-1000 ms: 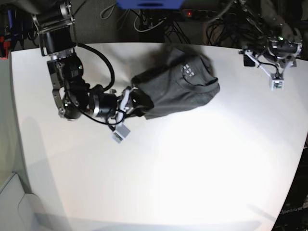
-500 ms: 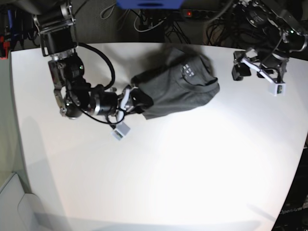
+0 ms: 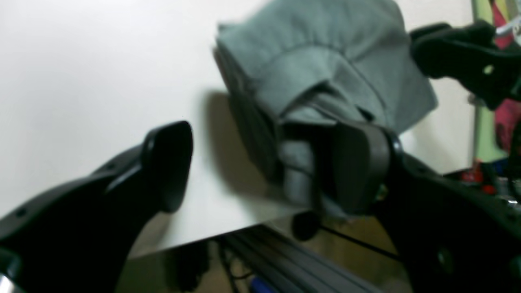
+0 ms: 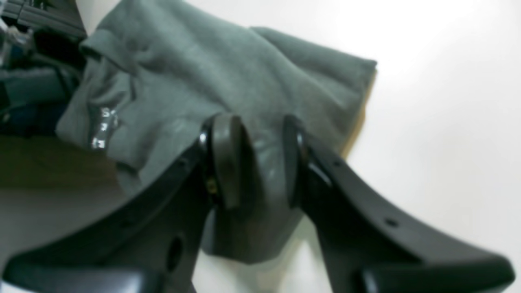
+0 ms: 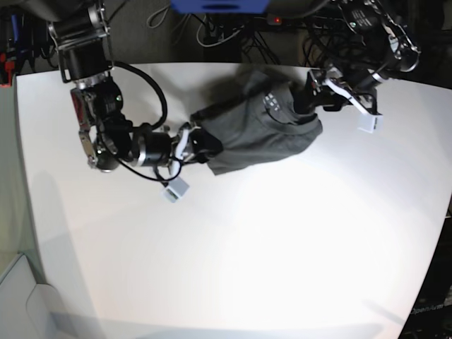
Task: Layout the t-shirt on the table in an organized manner, then fold the t-shirt properly
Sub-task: 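Grasp the bundle's end with the left gripper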
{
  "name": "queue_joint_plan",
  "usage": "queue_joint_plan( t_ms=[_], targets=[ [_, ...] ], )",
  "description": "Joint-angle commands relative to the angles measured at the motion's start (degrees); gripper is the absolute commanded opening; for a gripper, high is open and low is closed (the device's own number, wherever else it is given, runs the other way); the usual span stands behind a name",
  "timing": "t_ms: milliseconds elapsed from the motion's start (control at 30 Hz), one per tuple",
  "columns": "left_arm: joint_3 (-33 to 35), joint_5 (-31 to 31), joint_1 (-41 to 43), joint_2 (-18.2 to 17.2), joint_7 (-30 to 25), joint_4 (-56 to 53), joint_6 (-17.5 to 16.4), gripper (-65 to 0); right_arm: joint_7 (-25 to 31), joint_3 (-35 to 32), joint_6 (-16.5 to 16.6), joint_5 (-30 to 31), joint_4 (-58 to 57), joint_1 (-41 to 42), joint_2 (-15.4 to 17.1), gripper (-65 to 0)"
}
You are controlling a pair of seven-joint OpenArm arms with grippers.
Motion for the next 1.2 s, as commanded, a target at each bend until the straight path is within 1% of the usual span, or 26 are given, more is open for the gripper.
queue_joint_plan(
  t_ms=[0, 133, 233, 333, 433, 500, 733, 833, 933, 967, 1067, 1167],
  targets=[
    [0.13, -2.41, -0.49, -0.26, -0.71, 0.54, -0.12, -13.1, 0.91, 0.16, 0.60, 1.25, 0.84, 1.24, 0.27, -48.6],
    [0.22, -4.43, -0.14, -0.26, -0.88, 0.10, -0.12, -13.1, 0.91, 0.16, 0.60, 1.25, 0.84, 1.33, 0.09, -48.6],
    [0.22, -4.34, -0.22, -0.26, -0.97, -0.25, -0.12, -13.1, 0.82, 0.16, 0.60, 1.25, 0.84, 1.33, 0.09, -48.5],
    [0.04, -3.82, -0.66, -0.26, -1.32, -3.42, -0.12, -13.1, 0.91, 0.16, 0.60, 1.25, 0.84, 1.42, 0.09, -48.5],
    [0.22, -3.82, -0.66, -0.26, -4.84, -7.37, -0.12, -13.1, 0.91, 0.16, 0.60, 1.25, 0.84, 1.42, 0.01, -48.5],
    [0.39, -3.82, -0.66, -0.26, -6.24, -9.04, -0.12, -13.1, 0.91, 0.16, 0.60, 1.25, 0.84, 1.42, 0.01, -48.5],
    [6.90, -3.82, -0.58, -0.26, -10.38, -10.01, -0.12, -13.1, 1.00, 0.16, 0.60, 1.25, 0.84, 1.33, 0.18, -48.5],
    [10.77, -4.43, -0.58, -0.26, -13.89, -10.01, -0.12, -13.1, 1.00, 0.16, 0.60, 1.25, 0.84, 1.33, 0.18, -48.5],
    [12.26, -4.34, -0.31, -0.26, -16.53, -10.10, -0.12, -13.1, 0.82, 0.16, 0.60, 1.25, 0.84, 1.33, 0.27, -48.5],
    [12.17, -3.99, -0.31, -0.26, -16.97, -10.27, 0.36, -13.2, 0.82, 0.16, 0.60, 1.25, 0.84, 1.33, 0.27, -48.5],
    [12.09, -3.82, -0.58, -0.26, -17.76, -11.59, 3.97, -13.3, 0.91, 0.16, 0.60, 1.25, 0.84, 1.24, 0.27, -48.5],
    [12.26, -3.82, -0.66, -0.26, -18.99, -12.82, 6.52, -13.7, 1.00, 0.16, 0.60, 1.25, 0.84, 1.15, 0.89, -48.7]
  ],
)
